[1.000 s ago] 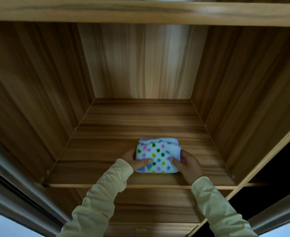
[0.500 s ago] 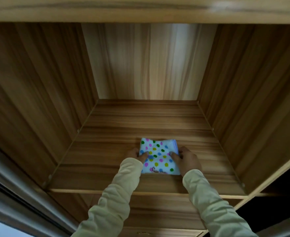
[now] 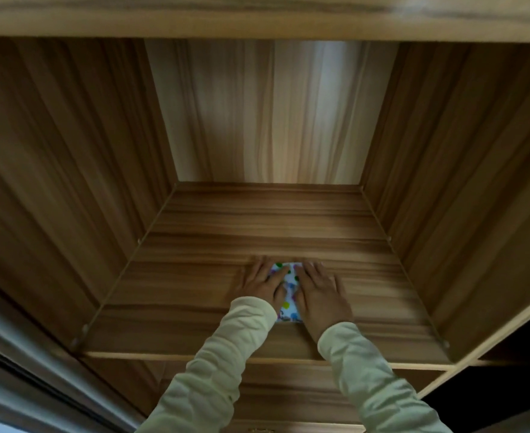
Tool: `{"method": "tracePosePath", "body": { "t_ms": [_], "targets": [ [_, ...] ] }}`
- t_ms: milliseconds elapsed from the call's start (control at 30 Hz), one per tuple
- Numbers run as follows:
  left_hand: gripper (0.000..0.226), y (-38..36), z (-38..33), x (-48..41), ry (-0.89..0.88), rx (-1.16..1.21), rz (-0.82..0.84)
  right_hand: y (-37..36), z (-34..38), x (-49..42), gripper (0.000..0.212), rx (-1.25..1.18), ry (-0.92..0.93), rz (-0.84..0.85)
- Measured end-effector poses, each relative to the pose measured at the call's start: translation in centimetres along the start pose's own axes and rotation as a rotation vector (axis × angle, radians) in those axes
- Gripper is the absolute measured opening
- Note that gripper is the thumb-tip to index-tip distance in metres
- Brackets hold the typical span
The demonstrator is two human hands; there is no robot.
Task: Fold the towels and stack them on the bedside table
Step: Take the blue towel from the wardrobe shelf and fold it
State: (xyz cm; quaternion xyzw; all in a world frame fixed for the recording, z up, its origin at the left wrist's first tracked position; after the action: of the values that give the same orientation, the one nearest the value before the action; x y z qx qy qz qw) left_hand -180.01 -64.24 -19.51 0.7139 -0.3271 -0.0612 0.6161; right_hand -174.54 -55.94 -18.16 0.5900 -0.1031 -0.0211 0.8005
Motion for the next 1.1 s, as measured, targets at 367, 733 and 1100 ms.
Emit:
{"method": "tracePosePath", "body": {
  "t_ms": [367,733,1100],
  "targets": [
    [0.046,0.5,2.1,-0.8,0.035,0.285,-0.017,-1.6,-2.1,-0.3,0.054,-0.029,-0.084,0.189],
    [0.052,1.0,2.8,-0.9,0.091,0.306,0.092,0.6,-4.6,1.4,0.062,-0.323,-0.164,-0.032],
    [0.020,-0.2,2.7,-0.3,0.049,0.879,0.045,-0.1,-5.6,2.7,0.055,-0.577,-0.262,0.116]
  ]
}}
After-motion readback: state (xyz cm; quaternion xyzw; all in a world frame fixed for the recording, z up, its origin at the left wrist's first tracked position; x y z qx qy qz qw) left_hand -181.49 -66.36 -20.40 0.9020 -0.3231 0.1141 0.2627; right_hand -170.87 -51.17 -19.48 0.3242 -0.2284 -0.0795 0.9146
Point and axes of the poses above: each hand's wrist, its own x-axis away from the middle knuckle, its own y-axis out of the back of the hand, z = x × y, the point moved 9 cm from there along -x, towards the middle knuckle, and after that the axes turned 14 degrees about z, right-handed, at the moved point
